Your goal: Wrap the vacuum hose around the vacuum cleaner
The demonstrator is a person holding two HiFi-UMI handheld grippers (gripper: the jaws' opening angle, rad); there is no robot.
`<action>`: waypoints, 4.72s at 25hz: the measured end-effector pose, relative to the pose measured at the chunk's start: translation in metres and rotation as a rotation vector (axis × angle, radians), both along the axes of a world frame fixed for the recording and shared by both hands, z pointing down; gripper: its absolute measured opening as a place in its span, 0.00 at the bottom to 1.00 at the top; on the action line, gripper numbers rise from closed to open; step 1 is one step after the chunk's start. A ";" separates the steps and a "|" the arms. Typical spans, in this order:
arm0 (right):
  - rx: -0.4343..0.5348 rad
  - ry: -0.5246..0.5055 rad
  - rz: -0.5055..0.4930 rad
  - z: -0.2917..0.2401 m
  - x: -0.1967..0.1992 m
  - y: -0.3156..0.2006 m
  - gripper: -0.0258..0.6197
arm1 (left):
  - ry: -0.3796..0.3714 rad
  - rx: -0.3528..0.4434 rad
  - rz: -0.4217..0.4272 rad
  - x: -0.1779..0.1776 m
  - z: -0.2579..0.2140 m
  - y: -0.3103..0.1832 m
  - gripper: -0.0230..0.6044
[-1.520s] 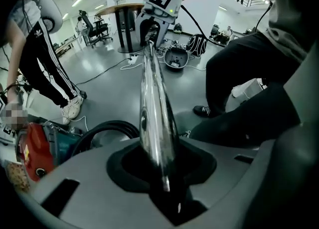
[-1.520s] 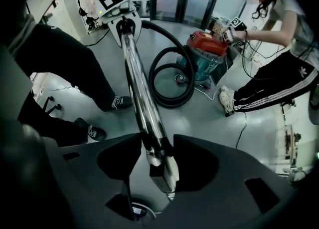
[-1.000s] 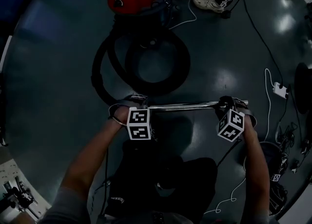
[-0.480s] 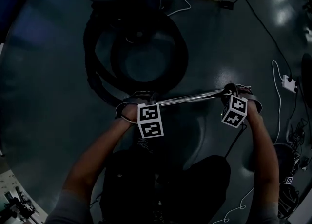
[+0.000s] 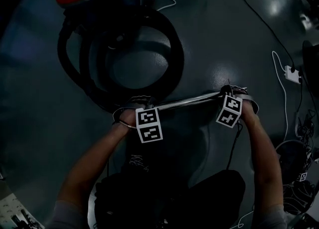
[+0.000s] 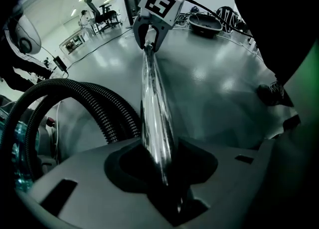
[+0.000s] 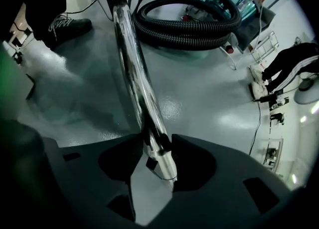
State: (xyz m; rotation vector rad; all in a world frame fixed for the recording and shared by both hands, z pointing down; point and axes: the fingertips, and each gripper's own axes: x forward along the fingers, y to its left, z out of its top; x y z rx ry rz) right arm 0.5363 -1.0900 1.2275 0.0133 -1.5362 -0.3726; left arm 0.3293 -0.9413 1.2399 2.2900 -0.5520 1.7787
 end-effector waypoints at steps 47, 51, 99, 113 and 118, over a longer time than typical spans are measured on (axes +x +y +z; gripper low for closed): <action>-0.200 -0.297 0.381 -0.034 -0.004 0.023 0.31 | 0.201 -0.086 -0.134 -0.003 -0.061 -0.014 0.05; -0.192 -0.392 0.477 -0.061 -0.002 0.022 0.31 | 0.198 -0.098 -0.114 -0.006 -0.077 -0.013 0.05; 0.072 -1.101 0.664 -0.795 0.033 0.235 0.04 | 0.400 0.179 -0.246 0.107 -0.786 0.131 0.05; 0.044 -1.330 0.788 -0.905 -0.082 0.279 0.04 | 0.680 0.318 -0.364 0.052 -0.891 0.138 0.05; 0.065 -1.376 0.825 -0.927 -0.111 0.287 0.04 | 0.776 0.329 -0.374 0.044 -0.919 0.143 0.05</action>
